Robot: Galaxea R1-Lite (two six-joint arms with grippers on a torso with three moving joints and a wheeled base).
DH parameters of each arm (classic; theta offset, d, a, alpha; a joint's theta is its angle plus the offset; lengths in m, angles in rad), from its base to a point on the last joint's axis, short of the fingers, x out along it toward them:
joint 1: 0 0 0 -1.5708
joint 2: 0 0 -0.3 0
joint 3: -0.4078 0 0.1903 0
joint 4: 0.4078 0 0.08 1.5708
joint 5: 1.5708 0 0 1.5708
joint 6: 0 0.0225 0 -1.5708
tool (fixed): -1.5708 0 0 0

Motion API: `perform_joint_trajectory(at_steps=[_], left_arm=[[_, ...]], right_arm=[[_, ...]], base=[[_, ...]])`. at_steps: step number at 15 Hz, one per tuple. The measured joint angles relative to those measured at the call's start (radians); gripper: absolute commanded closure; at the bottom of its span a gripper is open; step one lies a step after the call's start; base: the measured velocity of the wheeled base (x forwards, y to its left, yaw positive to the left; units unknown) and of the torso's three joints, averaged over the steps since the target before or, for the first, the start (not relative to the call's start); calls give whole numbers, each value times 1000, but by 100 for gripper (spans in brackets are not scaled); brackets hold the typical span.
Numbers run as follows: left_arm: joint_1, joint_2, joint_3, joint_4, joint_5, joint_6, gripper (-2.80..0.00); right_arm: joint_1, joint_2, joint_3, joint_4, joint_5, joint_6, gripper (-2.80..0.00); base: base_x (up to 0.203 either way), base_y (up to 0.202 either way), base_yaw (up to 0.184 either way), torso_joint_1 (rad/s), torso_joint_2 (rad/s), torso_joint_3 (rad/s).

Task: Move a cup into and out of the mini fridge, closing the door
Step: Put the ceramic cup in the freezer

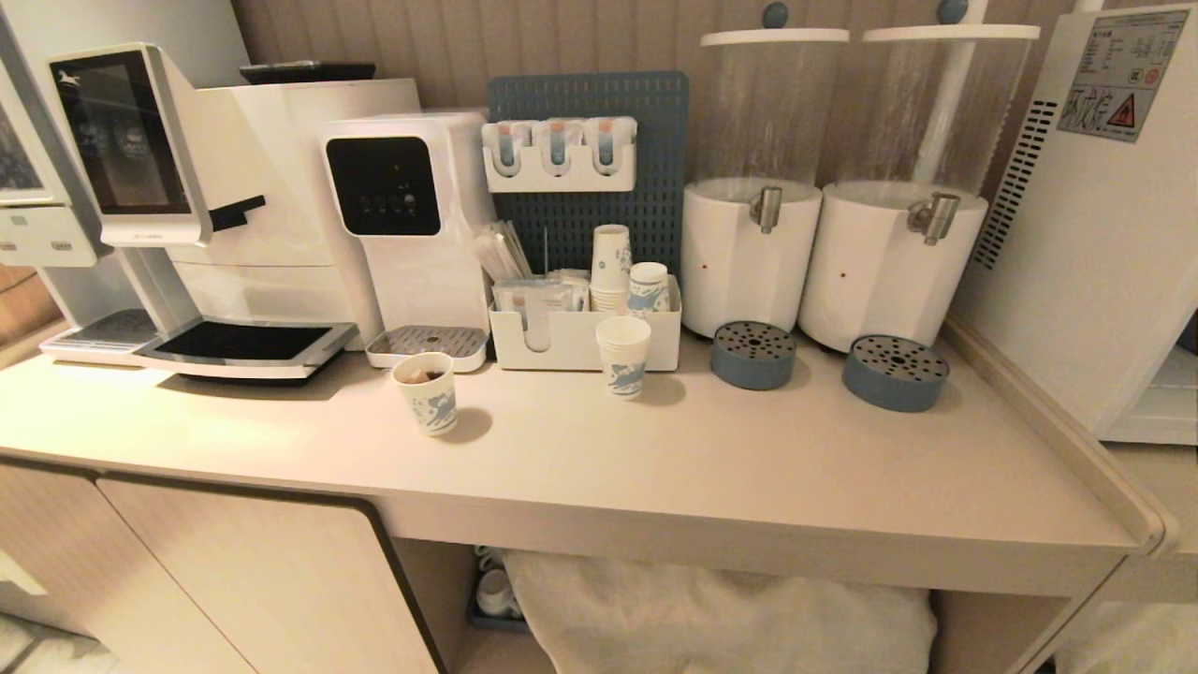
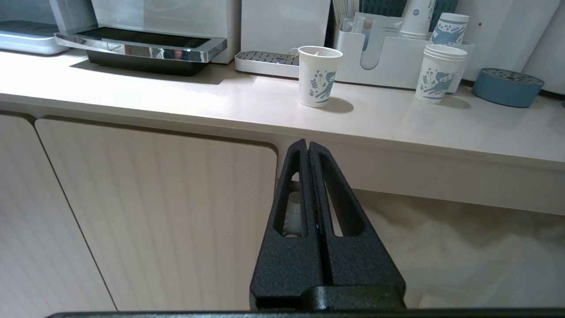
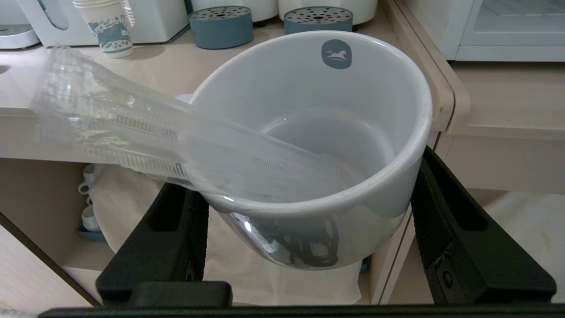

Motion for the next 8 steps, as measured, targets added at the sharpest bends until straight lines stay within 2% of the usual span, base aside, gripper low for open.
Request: perform_joint_trajectory(at_steps=[4, 8], left_arm=[[0, 0, 0, 0, -1, -2, 0], [1, 0, 0, 1, 0, -2, 0]], right_arm=[[0, 0, 0, 0, 0, 1, 0], [1, 0, 0, 0, -1, 0, 0]], base=[[-1, -15, 0, 1, 2, 1], [-1, -170, 1, 4, 0, 1]])
